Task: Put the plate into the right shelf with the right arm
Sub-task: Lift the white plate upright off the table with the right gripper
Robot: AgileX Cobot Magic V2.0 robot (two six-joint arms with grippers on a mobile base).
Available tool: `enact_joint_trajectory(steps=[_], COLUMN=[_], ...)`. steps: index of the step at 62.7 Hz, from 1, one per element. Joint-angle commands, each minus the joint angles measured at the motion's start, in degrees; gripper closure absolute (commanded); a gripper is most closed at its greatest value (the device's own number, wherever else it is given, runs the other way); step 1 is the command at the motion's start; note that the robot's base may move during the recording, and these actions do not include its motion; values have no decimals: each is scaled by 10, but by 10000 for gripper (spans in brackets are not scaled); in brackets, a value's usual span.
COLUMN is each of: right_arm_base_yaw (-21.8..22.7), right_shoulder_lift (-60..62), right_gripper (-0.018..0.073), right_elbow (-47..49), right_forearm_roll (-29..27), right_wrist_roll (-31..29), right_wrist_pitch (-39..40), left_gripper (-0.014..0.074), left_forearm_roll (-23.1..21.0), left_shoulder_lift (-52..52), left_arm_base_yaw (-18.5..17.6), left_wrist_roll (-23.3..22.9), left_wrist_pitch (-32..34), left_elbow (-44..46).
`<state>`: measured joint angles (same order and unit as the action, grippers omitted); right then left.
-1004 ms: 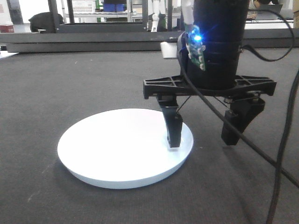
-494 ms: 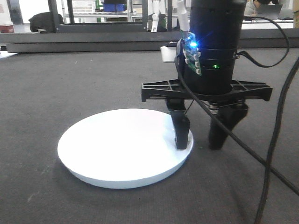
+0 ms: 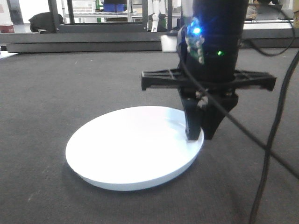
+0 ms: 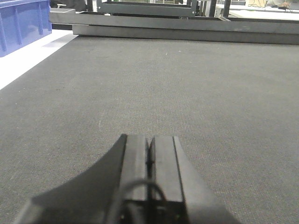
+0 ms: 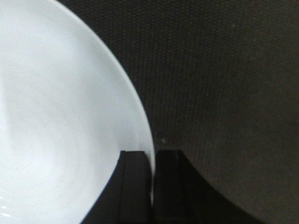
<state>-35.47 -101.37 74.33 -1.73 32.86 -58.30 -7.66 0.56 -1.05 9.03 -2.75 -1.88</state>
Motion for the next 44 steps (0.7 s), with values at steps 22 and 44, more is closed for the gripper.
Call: enact_joint_trajectory(steps=[22, 44], right_arm_base_yaw=[27, 189], right_shoulder_lift=[243, 475], right_gripper=[503, 503], right_elbow=[-155, -331], right_forearm_roll=[63, -8], right_wrist_roll=[-16, -242], right_wrist_pitch=[193, 367], left_gripper=[724, 724], left_forearm_roll=[-5, -5], left_shoulder_lift=[6, 6], left_arm_base_yaw=[-1, -1], left_wrist_roll=[-4, -4], left_wrist_pitch=[52, 52], left_elbow=[-6, -6])
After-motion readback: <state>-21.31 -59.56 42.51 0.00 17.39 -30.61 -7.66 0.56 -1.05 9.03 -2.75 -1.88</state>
